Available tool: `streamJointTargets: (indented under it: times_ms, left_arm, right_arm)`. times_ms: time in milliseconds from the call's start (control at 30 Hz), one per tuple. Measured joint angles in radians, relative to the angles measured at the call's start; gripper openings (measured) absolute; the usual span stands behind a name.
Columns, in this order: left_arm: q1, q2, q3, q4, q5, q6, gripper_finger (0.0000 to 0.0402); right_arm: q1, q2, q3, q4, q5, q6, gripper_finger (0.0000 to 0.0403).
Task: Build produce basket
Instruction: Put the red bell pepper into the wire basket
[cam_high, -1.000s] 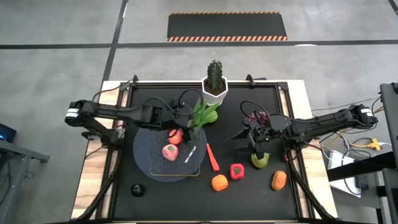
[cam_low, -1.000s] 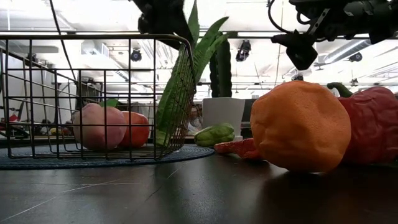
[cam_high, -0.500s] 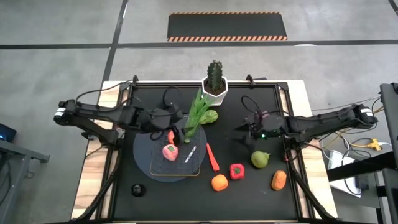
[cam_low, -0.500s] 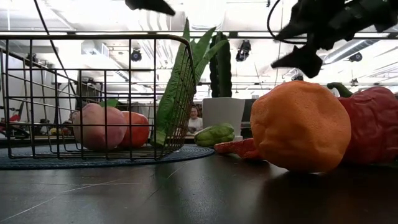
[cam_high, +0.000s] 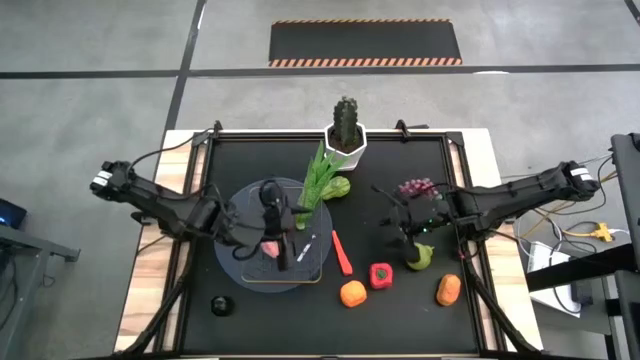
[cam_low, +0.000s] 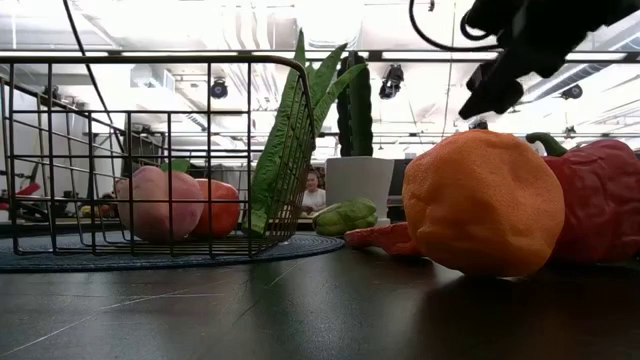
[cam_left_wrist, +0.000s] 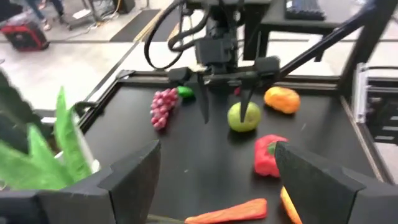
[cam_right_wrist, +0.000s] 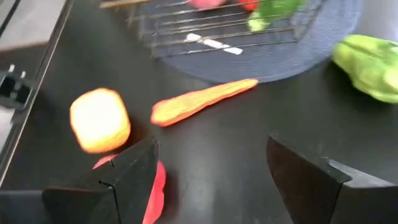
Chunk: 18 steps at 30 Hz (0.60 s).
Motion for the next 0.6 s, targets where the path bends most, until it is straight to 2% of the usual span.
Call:
streamJointTargets:
  times_ms: [167, 367, 600]
  left_arm:
    - [-0.038, 0.016, 0.000, 0.026, -0.026, 0.007, 0.0295]
    - [-0.050, 0.018, 0.000, 0.032, -0.040, 0.007, 0.0295]
    - [-0.051, 0.017, 0.000, 0.044, -0.041, 0.007, 0.0295]
  right_arm:
    - [0.098, 0.028, 0.014, -0.008, 0.011, -0.005, 0.0269]
    - [0.235, 0.051, 0.038, -0.023, 0.141, 0.010, 0.0255]
    - [0.292, 0.060, 0.043, -0.041, 0.091, 0.155, 0.0265]
